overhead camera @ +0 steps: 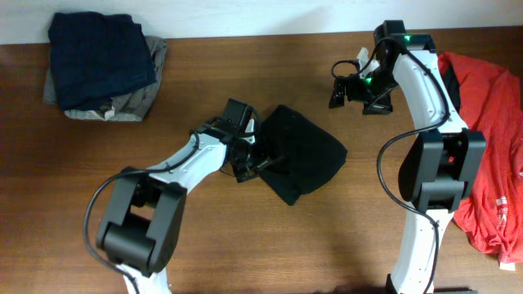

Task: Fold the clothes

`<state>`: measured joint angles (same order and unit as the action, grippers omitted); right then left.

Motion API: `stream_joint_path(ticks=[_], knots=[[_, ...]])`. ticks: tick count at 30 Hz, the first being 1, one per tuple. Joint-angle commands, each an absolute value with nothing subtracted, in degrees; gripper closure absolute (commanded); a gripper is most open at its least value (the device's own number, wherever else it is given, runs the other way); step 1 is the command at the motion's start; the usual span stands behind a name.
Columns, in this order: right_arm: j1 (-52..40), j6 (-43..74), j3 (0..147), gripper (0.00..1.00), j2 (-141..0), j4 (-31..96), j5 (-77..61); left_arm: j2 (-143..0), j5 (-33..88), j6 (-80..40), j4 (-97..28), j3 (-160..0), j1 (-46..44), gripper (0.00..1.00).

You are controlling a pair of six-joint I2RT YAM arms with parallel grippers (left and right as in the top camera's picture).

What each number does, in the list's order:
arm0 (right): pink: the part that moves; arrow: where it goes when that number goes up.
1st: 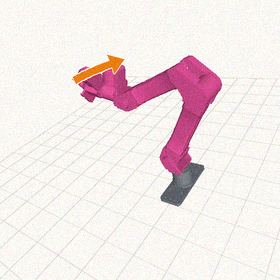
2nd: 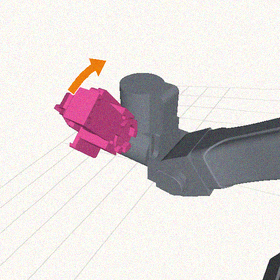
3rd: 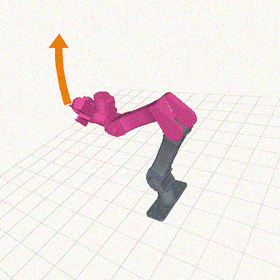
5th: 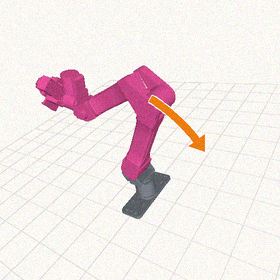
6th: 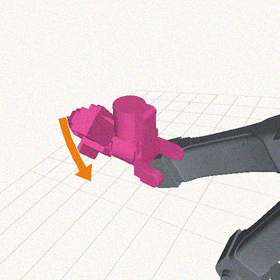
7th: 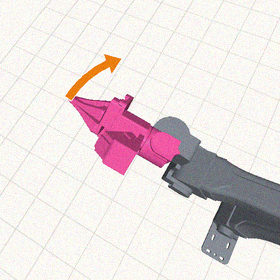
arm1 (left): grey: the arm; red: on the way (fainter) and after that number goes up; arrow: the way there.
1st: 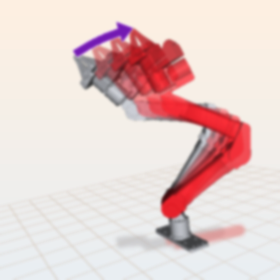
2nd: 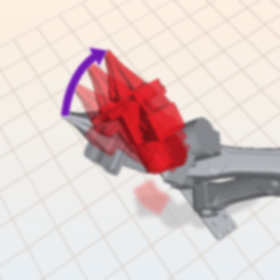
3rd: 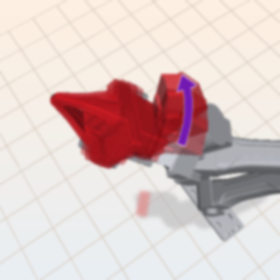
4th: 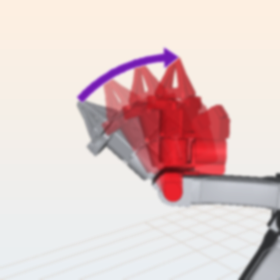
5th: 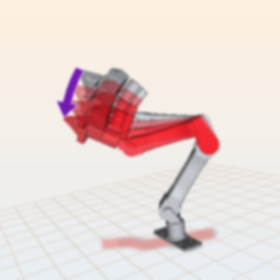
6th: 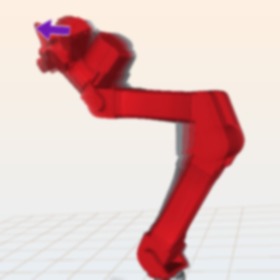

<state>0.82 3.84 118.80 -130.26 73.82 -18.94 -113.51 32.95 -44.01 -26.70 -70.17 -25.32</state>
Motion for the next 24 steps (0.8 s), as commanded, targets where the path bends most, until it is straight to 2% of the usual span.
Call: stream_joint_path(ticks=[1,9,11,18,20,24], knots=[[0.78,3.2,118.26,0.01,-131.04,73.89,-18.44,-117.73,38.68,-44.36,-25.67,-69.56,-25.41,0.01],[0.78,3.2,118.26,0.01,-131.04,73.91,-18.44,-118.93,39.4,-44.97,-23.66,-69.56,-24.95,0.03],[0.78,3.22,118.26,0.01,-131.04,73.93,-18.44,-118.93,39.22,-44.93,-22.83,-69.58,-24.45,0.11],[0.78,3.2,118.26,0.01,-131.04,74.54,-18.44,-118.93,37.19,-44.01,-20.99,-69.58,-18.13,0.53],[0.78,3.2,118.26,0.01,-131.04,74.56,-18.44,-118.93,37.3,-41.98,-20.43,-69.58,-15.44,0.57],[0.75,3.22,118.26,0.01,-131.04,74.56,-18.44,-118.93,37.34,-34.98,-18.06,-69.63,-11.22,0.58]])
